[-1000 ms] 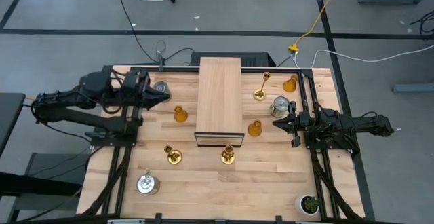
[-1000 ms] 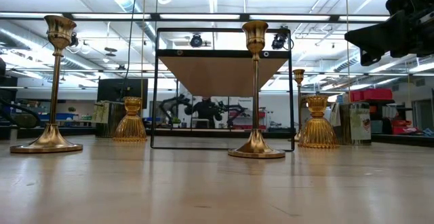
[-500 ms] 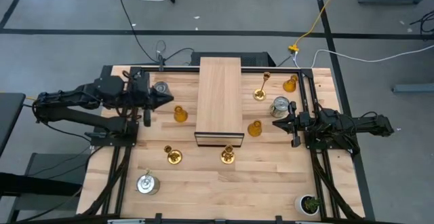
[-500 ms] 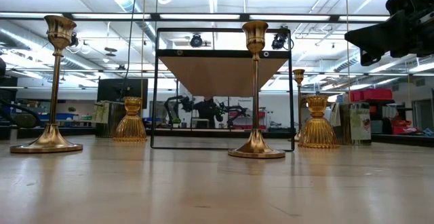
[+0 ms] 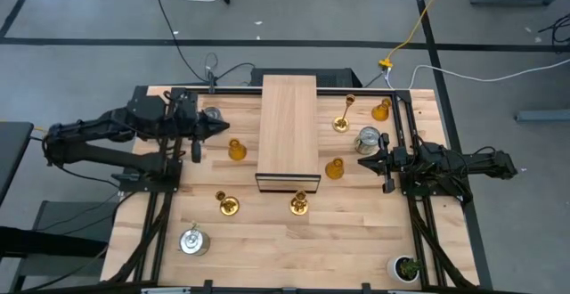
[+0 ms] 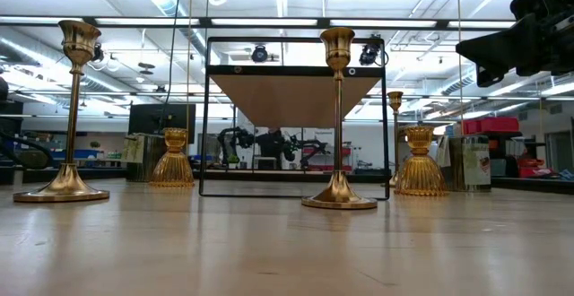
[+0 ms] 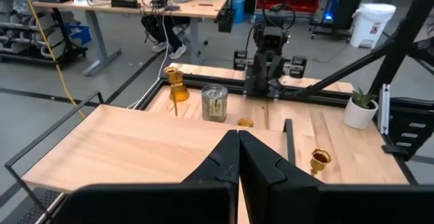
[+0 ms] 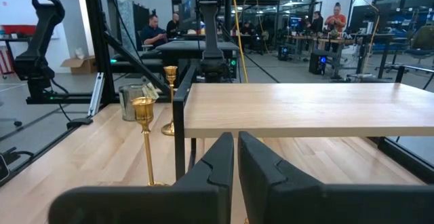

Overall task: Pick & Place candle stick holders
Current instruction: Put the top left scented candle can on the shelf

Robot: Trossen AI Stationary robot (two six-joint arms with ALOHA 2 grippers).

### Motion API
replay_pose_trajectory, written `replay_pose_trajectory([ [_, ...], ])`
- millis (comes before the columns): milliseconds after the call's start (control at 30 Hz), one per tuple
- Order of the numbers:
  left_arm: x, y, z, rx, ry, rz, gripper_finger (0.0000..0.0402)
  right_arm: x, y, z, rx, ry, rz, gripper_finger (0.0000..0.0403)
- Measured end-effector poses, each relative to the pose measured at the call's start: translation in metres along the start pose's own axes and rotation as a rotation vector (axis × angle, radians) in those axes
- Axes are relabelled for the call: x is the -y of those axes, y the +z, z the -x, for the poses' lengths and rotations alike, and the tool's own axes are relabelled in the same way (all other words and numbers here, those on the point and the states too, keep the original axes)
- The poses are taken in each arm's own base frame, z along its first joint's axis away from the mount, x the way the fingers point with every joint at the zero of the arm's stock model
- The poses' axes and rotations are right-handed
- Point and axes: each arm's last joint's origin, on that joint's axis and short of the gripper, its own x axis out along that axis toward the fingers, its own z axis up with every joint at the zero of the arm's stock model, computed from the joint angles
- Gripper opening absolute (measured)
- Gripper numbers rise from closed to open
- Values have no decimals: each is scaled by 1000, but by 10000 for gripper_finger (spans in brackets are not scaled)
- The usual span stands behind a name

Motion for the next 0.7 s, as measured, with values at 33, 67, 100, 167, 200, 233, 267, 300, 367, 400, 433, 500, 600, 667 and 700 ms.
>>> replay_pose_trajectory([
  [33,-2,0,0,0,0,5,7,0,0,0,0,0,0,27],
  [67,-5,0,-1,0,0,9,7,0,0,0,0,0,0,27],
  [100,-7,0,-1,-1,-2,13,7,0,0,0,0,0,0,27],
  [167,-12,0,-2,-6,-1,21,7,0,0,0,0,0,0,27],
  [200,-14,0,-2,-7,3,25,7,0,0,0,0,0,0,27],
  [233,-16,1,-2,-6,9,29,7,0,0,0,0,0,0,27],
  [267,-19,1,-2,-5,16,33,7,0,0,0,0,0,0,27],
  [300,-21,0,-2,-6,25,36,7,0,0,0,0,0,0,27],
  [367,-26,0,-2,-8,52,44,7,0,0,0,0,0,0,27],
  [400,-28,0,-1,-8,65,47,7,0,0,0,0,0,0,27],
  [433,-31,0,-1,-9,81,51,7,0,0,0,0,0,0,27],
  [500,-36,-1,0,-18,115,59,7,0,0,0,0,0,0,27],
  [600,-43,-2,1,-32,162,71,7,0,0,0,0,0,0,27],
  [667,-47,-3,1,-37,190,78,7,0,0,0,0,0,0,27],
  [700,-49,-3,2,-40,204,82,7,0,0,0,0,0,0,27],
])
